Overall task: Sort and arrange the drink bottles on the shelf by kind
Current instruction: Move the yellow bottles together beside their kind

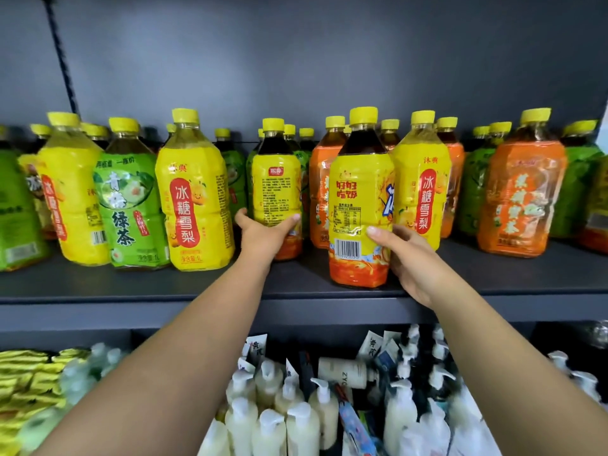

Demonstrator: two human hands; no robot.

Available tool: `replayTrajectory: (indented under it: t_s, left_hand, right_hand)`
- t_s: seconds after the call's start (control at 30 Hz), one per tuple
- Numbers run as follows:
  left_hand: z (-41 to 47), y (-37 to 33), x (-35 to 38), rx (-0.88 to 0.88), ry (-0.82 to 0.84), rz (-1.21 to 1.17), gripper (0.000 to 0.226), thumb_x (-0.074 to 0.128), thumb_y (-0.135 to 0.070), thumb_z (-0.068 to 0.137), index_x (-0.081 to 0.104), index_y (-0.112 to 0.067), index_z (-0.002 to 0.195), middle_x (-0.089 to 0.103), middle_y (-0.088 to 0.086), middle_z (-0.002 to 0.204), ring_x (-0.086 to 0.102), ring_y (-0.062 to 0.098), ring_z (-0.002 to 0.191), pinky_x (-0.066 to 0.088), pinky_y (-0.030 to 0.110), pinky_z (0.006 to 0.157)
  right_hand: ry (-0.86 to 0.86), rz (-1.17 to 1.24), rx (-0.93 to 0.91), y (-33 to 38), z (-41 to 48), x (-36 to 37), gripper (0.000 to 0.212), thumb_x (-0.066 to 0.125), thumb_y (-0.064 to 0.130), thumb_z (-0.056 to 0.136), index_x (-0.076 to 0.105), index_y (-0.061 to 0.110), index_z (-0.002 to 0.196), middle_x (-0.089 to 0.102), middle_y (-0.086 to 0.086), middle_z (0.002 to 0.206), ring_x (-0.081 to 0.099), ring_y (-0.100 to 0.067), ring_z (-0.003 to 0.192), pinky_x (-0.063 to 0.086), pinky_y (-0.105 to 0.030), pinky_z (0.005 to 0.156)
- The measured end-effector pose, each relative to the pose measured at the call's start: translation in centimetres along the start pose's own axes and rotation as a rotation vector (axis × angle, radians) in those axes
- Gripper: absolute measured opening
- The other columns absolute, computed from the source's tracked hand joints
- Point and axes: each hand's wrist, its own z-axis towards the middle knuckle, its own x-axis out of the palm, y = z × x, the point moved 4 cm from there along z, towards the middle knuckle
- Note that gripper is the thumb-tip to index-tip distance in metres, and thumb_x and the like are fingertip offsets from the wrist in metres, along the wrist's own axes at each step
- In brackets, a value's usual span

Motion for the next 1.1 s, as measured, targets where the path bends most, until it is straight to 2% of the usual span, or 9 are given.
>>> replayTrajectory:
  t_s: [0.1,0.23,0.4,0.57,0.67,0.8,0.87,0.97,1.1]
  left_hand:
    - [0.2,-0.1,-0.2,0.076,0.01,0.105,0.094,0.074,-0.037,0.072,0.018,-0.009,0.143,0.042,0.012,0.14,0.042,0.028,0.127,0.036,0.039,0.105]
    - [-1.4,-0.4,-0.8,0.178,0.026,0.205,0.07,0.068,-0.039,0.077,0.038,-0.01,0.133,0.052,0.009,0.131,0.049,0.027,0.12,0.039,0.034,0.096]
    - [-5.5,-1.0,-3.5,0.264,0.086,0.124,0.065,0.068,-0.036,0.077,0.041,-0.013,0.131,0.052,-0.005,0.111,0.051,0.013,0.105,0.038,0.023,0.087]
    - [-7.3,-2.1,-4.0,0.189,0.221,-0.013,0.094,0.07,-0.048,0.066,0.02,-0.021,0.142,0.044,-0.003,0.135,0.046,0.015,0.117,0.039,0.032,0.098]
    - [-7.7,-2.8,-2.9,0.234,0.125,0.073,0.106,0.075,-0.043,0.066,0.006,-0.021,0.144,0.024,0.003,0.147,0.03,0.019,0.132,0.026,0.032,0.106]
    - [-6.6,-2.3,-2.4,0.213,0.111,0.065,0.096,0.077,-0.038,0.066,0.016,-0.016,0.137,0.033,0.005,0.138,0.039,0.02,0.123,0.031,0.028,0.099]
    - [-5.6,-2.0,-2.9,0.167,0.217,0.002,0.087,0.076,-0.034,0.069,0.024,-0.018,0.137,0.044,0.0,0.13,0.047,0.016,0.115,0.038,0.03,0.099]
    - [-5.1,-1.6,-3.7,0.172,0.27,-0.152,0.069,0.073,-0.025,0.075,0.037,-0.02,0.134,0.055,-0.001,0.124,0.056,0.017,0.111,0.045,0.034,0.094]
    - [-5.5,-1.2,-3.2,0.161,0.219,-0.197,0.081,0.068,-0.033,0.079,0.021,-0.025,0.144,0.044,-0.003,0.137,0.047,0.015,0.12,0.04,0.032,0.098]
  right_hand:
    - [0.01,-0.024,-0.007,0.0,-0.1,0.2,0.066,0.068,0.027,0.072,0.042,0.013,0.131,0.059,-0.004,0.123,0.058,-0.015,0.105,0.046,-0.026,0.084]
    - [-0.043,-0.144,-0.092,0.1,-1.3,0.5,0.068,0.069,0.042,0.065,0.045,0.021,0.125,0.059,0.003,0.12,0.058,-0.012,0.107,0.045,-0.025,0.087]
    - [-0.237,-0.348,-0.135,-0.1,-2.8,-0.6,0.084,0.067,0.049,0.073,0.024,0.02,0.139,0.049,0.011,0.119,0.046,-0.012,0.112,0.036,-0.027,0.094]
    - [-0.253,-0.447,-0.102,1.3,-1.9,-0.4,0.111,0.068,0.062,0.062,0.004,0.029,0.146,0.013,0.0,0.154,0.019,-0.023,0.14,0.022,-0.046,0.113]
    - [-0.216,-0.242,-0.157,2.5,-1.6,0.1,0.126,0.067,0.078,0.041,0.012,0.033,0.145,0.028,0.0,0.15,0.037,-0.025,0.132,0.033,-0.048,0.108]
    - [-0.255,-0.287,-0.141,2.3,-1.6,0.6,0.11,0.059,0.074,0.059,0.018,0.021,0.147,0.029,-0.004,0.151,0.033,-0.024,0.135,0.029,-0.043,0.111]
    - [-0.364,-0.341,-0.188,2.1,-1.8,0.6,0.09,0.056,0.058,0.077,0.016,0.018,0.147,0.026,-0.003,0.152,0.028,-0.022,0.138,0.026,-0.037,0.109]
    - [-0.581,-0.445,-0.221,1.7,-2.3,1.1,0.092,0.059,0.059,0.077,0.015,0.019,0.147,0.027,-0.002,0.152,0.028,-0.023,0.138,0.028,-0.037,0.108]
    - [-0.659,-0.578,-0.254,0.9,-2.9,1.2,0.096,0.06,0.06,0.074,0.013,0.02,0.147,0.023,-0.003,0.153,0.023,-0.023,0.139,0.024,-0.039,0.11]
